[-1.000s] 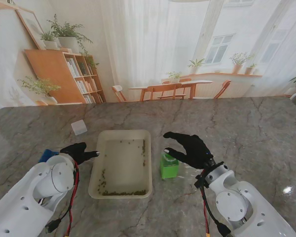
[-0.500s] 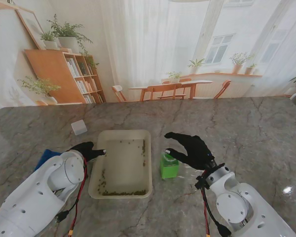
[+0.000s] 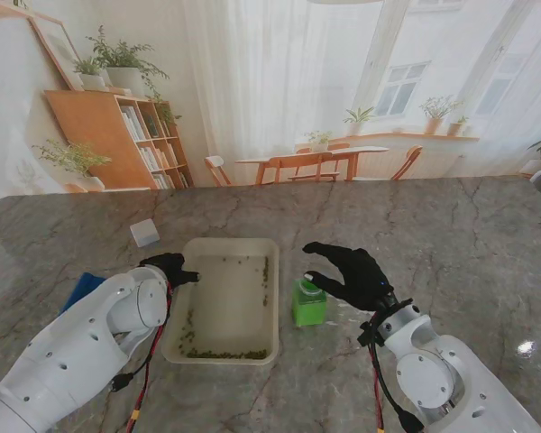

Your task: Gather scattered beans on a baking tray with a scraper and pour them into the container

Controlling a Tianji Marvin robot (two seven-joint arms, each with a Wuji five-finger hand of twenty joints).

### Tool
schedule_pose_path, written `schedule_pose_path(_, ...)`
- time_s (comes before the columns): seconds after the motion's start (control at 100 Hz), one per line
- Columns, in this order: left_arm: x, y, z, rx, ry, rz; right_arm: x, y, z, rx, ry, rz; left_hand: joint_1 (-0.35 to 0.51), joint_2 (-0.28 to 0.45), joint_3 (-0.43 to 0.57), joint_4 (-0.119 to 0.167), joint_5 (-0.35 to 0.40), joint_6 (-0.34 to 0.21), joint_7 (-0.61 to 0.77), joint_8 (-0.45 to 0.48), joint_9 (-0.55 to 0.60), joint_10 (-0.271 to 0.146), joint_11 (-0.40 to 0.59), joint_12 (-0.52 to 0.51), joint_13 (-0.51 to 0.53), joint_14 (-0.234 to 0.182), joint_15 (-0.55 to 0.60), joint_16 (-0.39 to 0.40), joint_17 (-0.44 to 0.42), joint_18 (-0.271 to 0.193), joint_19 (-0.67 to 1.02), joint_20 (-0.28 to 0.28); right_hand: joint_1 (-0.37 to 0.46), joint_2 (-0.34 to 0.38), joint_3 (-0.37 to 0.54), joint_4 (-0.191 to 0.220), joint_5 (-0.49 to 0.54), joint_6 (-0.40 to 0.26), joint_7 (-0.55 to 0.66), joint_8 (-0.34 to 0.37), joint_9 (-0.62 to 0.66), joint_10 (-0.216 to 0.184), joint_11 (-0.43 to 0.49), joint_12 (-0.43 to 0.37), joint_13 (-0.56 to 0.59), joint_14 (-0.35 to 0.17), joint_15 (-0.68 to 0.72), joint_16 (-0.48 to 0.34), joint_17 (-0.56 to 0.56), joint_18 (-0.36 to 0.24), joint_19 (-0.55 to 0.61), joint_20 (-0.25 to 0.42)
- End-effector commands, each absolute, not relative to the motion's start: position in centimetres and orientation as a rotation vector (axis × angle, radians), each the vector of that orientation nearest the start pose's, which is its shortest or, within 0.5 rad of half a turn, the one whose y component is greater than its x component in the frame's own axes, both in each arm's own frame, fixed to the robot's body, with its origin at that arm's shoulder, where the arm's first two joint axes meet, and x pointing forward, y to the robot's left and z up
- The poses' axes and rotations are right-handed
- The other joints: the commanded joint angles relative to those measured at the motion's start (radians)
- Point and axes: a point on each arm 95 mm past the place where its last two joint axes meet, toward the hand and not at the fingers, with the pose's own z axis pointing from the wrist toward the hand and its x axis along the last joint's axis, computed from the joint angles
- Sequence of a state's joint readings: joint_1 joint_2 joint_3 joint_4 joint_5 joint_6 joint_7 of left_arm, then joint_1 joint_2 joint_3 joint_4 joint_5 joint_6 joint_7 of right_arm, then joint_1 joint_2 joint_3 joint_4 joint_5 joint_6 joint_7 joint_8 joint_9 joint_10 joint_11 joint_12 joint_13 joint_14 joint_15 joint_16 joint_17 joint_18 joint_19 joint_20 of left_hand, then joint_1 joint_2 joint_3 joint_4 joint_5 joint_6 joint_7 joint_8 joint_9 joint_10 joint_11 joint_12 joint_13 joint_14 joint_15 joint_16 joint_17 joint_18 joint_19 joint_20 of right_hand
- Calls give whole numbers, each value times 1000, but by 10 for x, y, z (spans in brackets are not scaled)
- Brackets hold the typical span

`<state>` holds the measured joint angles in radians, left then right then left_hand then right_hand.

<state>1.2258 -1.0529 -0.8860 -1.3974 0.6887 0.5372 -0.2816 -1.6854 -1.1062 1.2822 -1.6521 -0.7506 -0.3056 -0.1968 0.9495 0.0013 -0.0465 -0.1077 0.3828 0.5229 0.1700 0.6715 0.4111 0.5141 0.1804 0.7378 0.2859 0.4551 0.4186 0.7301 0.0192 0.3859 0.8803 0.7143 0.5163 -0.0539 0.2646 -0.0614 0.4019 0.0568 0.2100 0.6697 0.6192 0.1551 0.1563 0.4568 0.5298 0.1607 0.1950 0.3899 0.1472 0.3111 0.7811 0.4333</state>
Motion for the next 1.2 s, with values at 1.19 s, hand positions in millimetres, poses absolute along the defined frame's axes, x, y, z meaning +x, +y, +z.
schedule_pose_path(1.19,448,-22,-398,-2078,1359,-679,364,-3,-318,1267,1288,1931,341,-394,301,69,100,-138,814,840,204,-250,623,732,133,-110,506,317,68,-24,318,271,-2,-6,17,27,59,-34,24,-21,21,-9,-12,-16,16,3,-13,-3,1,3,-13,4)
